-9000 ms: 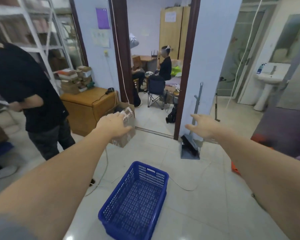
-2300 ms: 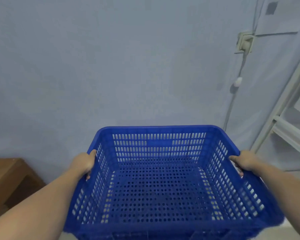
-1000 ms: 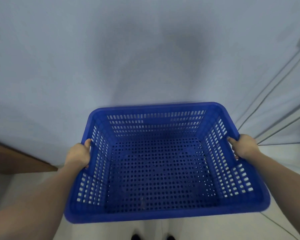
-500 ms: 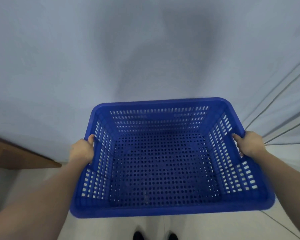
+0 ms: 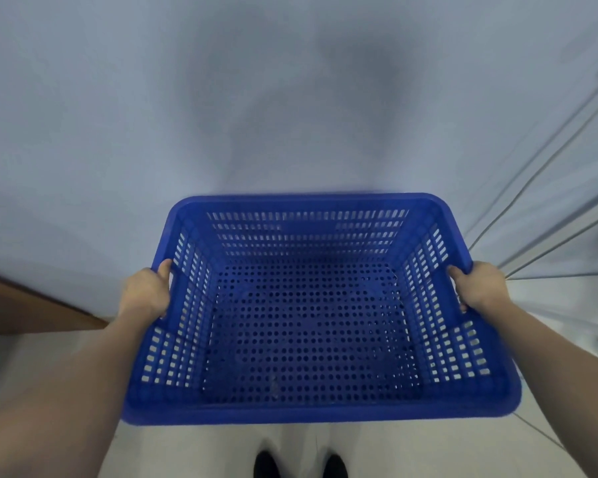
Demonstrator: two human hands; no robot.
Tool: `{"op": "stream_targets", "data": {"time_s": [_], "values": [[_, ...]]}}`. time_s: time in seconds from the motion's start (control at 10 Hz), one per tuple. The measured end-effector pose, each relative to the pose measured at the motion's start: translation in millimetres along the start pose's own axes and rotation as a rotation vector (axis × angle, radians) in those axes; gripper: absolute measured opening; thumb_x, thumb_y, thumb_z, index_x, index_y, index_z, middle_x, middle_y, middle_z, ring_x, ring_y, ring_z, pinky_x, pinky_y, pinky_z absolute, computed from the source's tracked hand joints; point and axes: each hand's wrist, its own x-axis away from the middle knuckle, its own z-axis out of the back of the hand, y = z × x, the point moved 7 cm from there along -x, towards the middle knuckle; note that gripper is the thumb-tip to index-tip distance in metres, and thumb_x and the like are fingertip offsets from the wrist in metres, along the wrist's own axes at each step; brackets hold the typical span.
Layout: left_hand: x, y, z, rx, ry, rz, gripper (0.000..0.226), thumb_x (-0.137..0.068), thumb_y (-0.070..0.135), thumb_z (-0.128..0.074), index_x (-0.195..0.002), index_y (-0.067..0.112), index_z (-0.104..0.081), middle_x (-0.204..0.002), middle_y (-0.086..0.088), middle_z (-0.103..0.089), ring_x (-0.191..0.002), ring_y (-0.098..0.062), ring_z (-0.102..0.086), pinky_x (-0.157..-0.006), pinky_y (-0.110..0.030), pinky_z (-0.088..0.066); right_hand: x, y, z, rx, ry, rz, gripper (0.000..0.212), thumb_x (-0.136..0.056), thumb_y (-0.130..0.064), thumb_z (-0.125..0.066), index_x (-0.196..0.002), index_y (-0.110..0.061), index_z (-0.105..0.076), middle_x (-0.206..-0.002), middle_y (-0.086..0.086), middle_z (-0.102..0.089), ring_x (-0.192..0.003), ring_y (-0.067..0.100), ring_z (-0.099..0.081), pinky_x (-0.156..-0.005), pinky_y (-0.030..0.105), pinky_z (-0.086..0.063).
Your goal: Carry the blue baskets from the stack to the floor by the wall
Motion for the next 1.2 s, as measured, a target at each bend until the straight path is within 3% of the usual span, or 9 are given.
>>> {"op": "stream_targets", "data": {"time_s": [0.1, 0.2, 0.4, 0.5, 0.7, 0.8, 0.9, 1.1, 1.2], "values": [[-2, -1, -5, -0.009, 0.001, 0.024, 0.050, -0.104, 0.017, -0.041, -0.152, 0.011, -0.035, -0.074, -0.007, -0.053, -0.062, -0.020, -0.053, -0.066, -0.037, -0.047, -11, -6, 3, 0.002, 0.002, 0.022, 0.040, -0.100, -0.037, -0.054, -0.096, 0.002, -0.061, -0.057, 0.015, -0.066, -0.055, 0.024, -0.061, -0.054, 0.032, -0.042], [-3, 2, -9, -0.003, 0.010, 0.037, 0.051, -0.102, 0.017, -0.043, -0.152, 0.009, -0.033, -0.078, -0.010, -0.058, -0.070, -0.025, -0.059, -0.071, -0.039, -0.053, -22, -10, 4, 0.013, 0.002, 0.037, 0.044, -0.099, -0.038, -0.055, -0.094, 0.004, -0.063, -0.059, 0.017, -0.069, -0.056, 0.029, -0.066, -0.055, 0.031, -0.044], [-10, -5, -15, 0.099, 0.037, 0.053, 0.047, -0.107, 0.034, -0.032, -0.126, 0.000, -0.058, -0.069, -0.020, -0.069, -0.070, -0.036, -0.067, -0.078, -0.051, -0.056, -24, -6, 1, 0.017, 0.007, 0.046, 0.043, -0.099, -0.039, -0.055, -0.094, 0.003, -0.063, -0.063, 0.018, -0.070, -0.065, 0.032, -0.067, -0.069, 0.039, -0.052], [-13, -6, -16, 0.085, 0.054, 0.060, 0.053, -0.107, 0.039, -0.028, -0.118, -0.002, -0.060, -0.062, -0.016, -0.067, -0.062, -0.031, -0.064, -0.067, -0.043, -0.052, -28, -7, -1, 0.022, 0.015, 0.041, 0.042, -0.099, -0.039, -0.056, -0.094, 0.002, -0.062, -0.066, 0.018, -0.070, -0.064, 0.031, -0.066, -0.062, 0.036, -0.048], [-11, -7, -13, 0.026, 0.045, 0.063, 0.043, -0.105, 0.031, -0.037, -0.134, 0.003, -0.052, -0.080, -0.015, -0.061, -0.069, -0.030, -0.059, -0.066, -0.042, -0.048, -26, -8, -1, 0.035, 0.014, 0.041, 0.043, -0.099, -0.039, -0.055, -0.095, 0.003, -0.062, -0.068, 0.018, -0.070, -0.066, 0.033, -0.066, -0.065, 0.038, -0.050], [-11, -7, -12, 0.149, 0.088, 0.071, 0.055, -0.105, 0.045, -0.030, -0.104, -0.002, -0.058, -0.085, -0.024, -0.068, -0.072, -0.036, -0.060, -0.072, -0.044, -0.050, -24, -9, 0, 0.057, 0.015, 0.039, 0.044, -0.099, -0.038, -0.054, -0.094, 0.004, -0.062, -0.065, 0.019, -0.069, -0.062, 0.031, -0.063, -0.060, 0.036, -0.046], [-6, -6, -9, 0.183, 0.118, 0.082, 0.058, -0.104, 0.051, -0.031, -0.101, -0.002, -0.055, -0.099, -0.027, -0.067, -0.091, -0.044, -0.063, -0.080, -0.047, -0.050, -20, -10, 2, 0.064, 0.031, 0.041, 0.047, -0.098, -0.042, -0.054, -0.100, 0.004, -0.062, -0.076, 0.020, -0.071, -0.073, 0.036, -0.066, -0.074, 0.044, -0.055], [19, 0, -5, 0.047, -0.012, 0.039, 0.051, -0.099, 0.047, -0.050, -0.126, 0.006, -0.035, -0.132, -0.022, -0.051, -0.121, -0.044, -0.053, -0.100, -0.056, -0.046, 1, -13, 16, 0.199, -0.049, 0.080, 0.063, -0.098, -0.053, -0.047, -0.137, -0.005, -0.041, -0.127, 0.024, -0.061, -0.109, 0.043, -0.061, -0.090, 0.049, -0.049], [40, 16, 11, -0.103, 0.052, -0.086, 0.069, -0.096, 0.046, -0.053, -0.146, 0.007, -0.025, -0.147, -0.017, -0.039, -0.134, -0.039, -0.042, -0.108, -0.053, -0.040, 11, -30, 30, 0.258, -0.040, 0.184, 0.066, -0.096, -0.053, -0.048, -0.142, -0.006, -0.037, -0.135, 0.024, -0.057, -0.117, 0.044, -0.056, -0.096, 0.049, -0.048]]}}
